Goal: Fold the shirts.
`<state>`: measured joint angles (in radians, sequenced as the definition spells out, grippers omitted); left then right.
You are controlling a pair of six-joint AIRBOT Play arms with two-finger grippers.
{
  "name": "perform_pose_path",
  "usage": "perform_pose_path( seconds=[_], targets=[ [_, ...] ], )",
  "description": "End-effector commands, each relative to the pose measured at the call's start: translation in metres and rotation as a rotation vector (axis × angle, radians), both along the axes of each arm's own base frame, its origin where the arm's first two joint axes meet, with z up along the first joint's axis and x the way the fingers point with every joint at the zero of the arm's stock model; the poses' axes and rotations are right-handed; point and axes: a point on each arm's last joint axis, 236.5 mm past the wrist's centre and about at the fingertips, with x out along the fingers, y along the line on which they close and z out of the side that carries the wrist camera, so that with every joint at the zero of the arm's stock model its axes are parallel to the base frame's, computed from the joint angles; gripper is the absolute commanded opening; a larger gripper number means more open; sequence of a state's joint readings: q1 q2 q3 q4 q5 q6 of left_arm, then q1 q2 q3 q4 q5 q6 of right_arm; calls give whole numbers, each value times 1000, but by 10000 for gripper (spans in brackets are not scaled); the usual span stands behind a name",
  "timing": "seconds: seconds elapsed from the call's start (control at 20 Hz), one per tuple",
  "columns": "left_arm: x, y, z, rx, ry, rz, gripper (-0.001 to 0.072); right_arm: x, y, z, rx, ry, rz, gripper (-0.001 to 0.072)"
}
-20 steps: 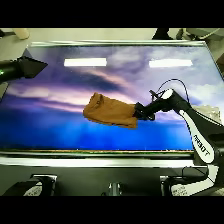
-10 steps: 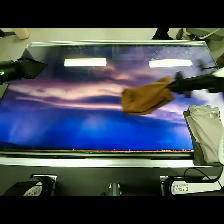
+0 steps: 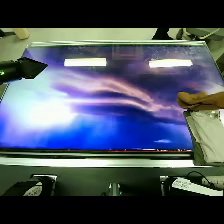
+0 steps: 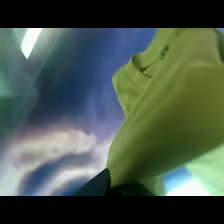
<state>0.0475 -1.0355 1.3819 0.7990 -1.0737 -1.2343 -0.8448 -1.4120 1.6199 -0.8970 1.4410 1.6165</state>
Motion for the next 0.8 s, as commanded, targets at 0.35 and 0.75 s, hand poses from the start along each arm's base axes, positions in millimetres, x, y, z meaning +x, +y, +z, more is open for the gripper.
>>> perform_pose_path(
  seconds=[0.35,0.75],
  targets=[
    [0,0,0,5,-4,-2,28,-136,-62,2,6,244,-304,14],
    [-1,0,-1,6,1,-7,28,-235,-23,-136,63,736,-279,14]
  ],
)
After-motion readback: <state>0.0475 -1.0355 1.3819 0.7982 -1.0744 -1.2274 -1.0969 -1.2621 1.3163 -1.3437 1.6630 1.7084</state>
